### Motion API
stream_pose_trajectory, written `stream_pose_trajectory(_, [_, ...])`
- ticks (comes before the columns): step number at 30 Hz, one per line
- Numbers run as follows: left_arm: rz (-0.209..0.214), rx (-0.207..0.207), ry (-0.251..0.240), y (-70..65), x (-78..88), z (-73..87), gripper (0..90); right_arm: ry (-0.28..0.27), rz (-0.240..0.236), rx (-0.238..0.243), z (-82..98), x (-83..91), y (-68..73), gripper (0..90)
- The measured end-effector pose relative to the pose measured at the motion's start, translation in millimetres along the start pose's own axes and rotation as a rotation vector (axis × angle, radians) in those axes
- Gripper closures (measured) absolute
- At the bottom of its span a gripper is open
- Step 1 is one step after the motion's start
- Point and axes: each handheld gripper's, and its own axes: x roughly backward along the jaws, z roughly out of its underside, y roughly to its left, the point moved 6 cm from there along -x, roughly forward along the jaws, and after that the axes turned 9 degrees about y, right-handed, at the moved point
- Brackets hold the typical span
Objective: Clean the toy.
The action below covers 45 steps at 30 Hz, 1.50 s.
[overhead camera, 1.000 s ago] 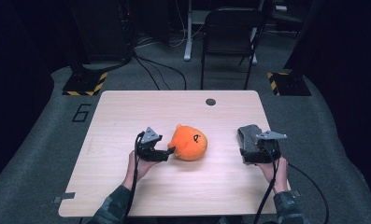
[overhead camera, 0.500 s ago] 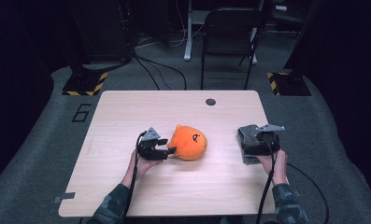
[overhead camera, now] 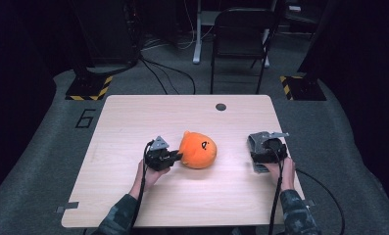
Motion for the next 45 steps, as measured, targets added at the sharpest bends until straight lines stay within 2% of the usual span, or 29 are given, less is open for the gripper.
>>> stream_pose_trajectory(3, [-0.002,0.001,0.001,-0.4,0.5,0.1,77.0,0.019,0.006,-0.008,5.0,-7.5,-2.9,17.6])
stream_pose_trajectory(5, [-0.001,-0.005,0.001,-0.6,0.6,-0.5,76.9,-0.004,-0.007,-0.026,5.0,-5.2,-5.0,20.1])
stream_pose_trajectory(6, [0.000,-0.004,0.000,-0.6,0.6,-0.7,76.8,-0.039,-0.013,-0.035,2.2,1.4,-8.6,19.7])
stream_pose_trajectory(9, [0.001,0.002,-0.002,-1.0,0.1,-0.7,76.8,-0.058,-0.011,-0.056,-1.6,6.2,-12.2,17.9])
stream_pose_trajectory(11, [0.003,-0.001,0.003,-1.0,0.4,-0.3,76.8,-0.051,-0.001,-0.062,-2.3,4.0,-14.6,17.9])
stream_pose_trajectory(14, [-0.002,-0.003,0.005,-1.7,0.6,-0.3,76.8,0.007,0.010,-0.060,3.6,-10.0,-16.9,23.1])
stream_pose_trajectory(15, [-0.005,-0.005,0.004,-1.8,0.6,-0.4,76.8,0.021,-0.009,-0.072,7.1,-15.9,-16.7,26.9])
stream_pose_trajectory(16, [-0.006,-0.003,0.001,-1.8,0.4,-0.4,76.8,0.021,-0.009,-0.072,7.1,-15.9,-16.7,26.9])
stream_pose_trajectory(18, [-0.005,0.000,0.000,-1.6,0.4,-0.2,76.8,0.016,-0.020,-0.083,7.7,-16.0,-16.7,33.4])
stream_pose_trajectory(19, [-0.005,0.003,0.000,-1.5,0.3,-0.1,76.9,-0.009,-0.024,-0.078,8.8,-15.4,-15.5,45.9])
stream_pose_trajectory(20, [-0.004,0.004,-0.001,-1.5,0.1,-0.2,76.9,-0.009,-0.024,-0.078,8.8,-15.4,-15.5,45.9])
stream_pose_trajectory(22, [-0.005,0.003,0.000,-1.6,0.2,-0.7,76.9,-0.029,-0.027,-0.064,9.7,-14.3,-13.3,56.8])
stream_pose_trajectory(23, [-0.006,0.006,-0.002,-1.8,0.0,-1.0,76.9,-0.031,-0.031,-0.063,10.8,-12.9,-10.5,65.6])
stream_pose_trajectory(26, [-0.005,0.006,-0.006,-2.1,-0.3,-1.4,76.9,-0.040,-0.030,-0.058,11.1,-12.1,-10.2,70.6])
stream_pose_trajectory(30, [0.005,0.007,-0.011,-2.8,0.4,-2.3,76.8,-0.044,-0.035,-0.064,11.3,-10.7,-11.3,73.6])
stream_pose_trajectory(31, [-0.005,0.002,-0.017,-2.7,-0.1,-3.0,76.8,-0.048,-0.035,-0.058,10.5,-10.0,-12.9,74.0])
stream_pose_trajectory(32, [-0.003,0.009,-0.018,-3.6,-0.1,-3.1,76.8,-0.044,-0.039,-0.075,10.8,-8.4,-13.3,74.2])
stream_pose_trajectory(34, [-0.004,0.004,-0.016,-3.8,0.2,-2.9,76.8,-0.055,-0.040,-0.075,11.1,-6.6,-15.7,74.4])
stream_pose_trajectory(35, [-0.003,0.006,-0.017,-3.7,0.2,-2.9,76.7,-0.058,-0.061,-0.091,11.4,-3.3,-15.9,74.6])
stream_pose_trajectory(37, [-0.005,0.008,-0.018,-3.4,0.4,-3.2,76.6,-0.066,-0.068,-0.072,10.9,-1.2,-17.2,74.8])
stream_pose_trajectory(41, [-0.011,0.004,-0.015,-3.2,0.9,-3.1,76.3,-0.102,-0.086,-0.064,5.3,14.3,-16.5,75.4])
stream_pose_trajectory(45, [-0.007,0.005,-0.017,-2.9,0.9,-2.8,76.3,-0.163,-0.133,-0.069,-6.9,37.2,-11.0,75.4])
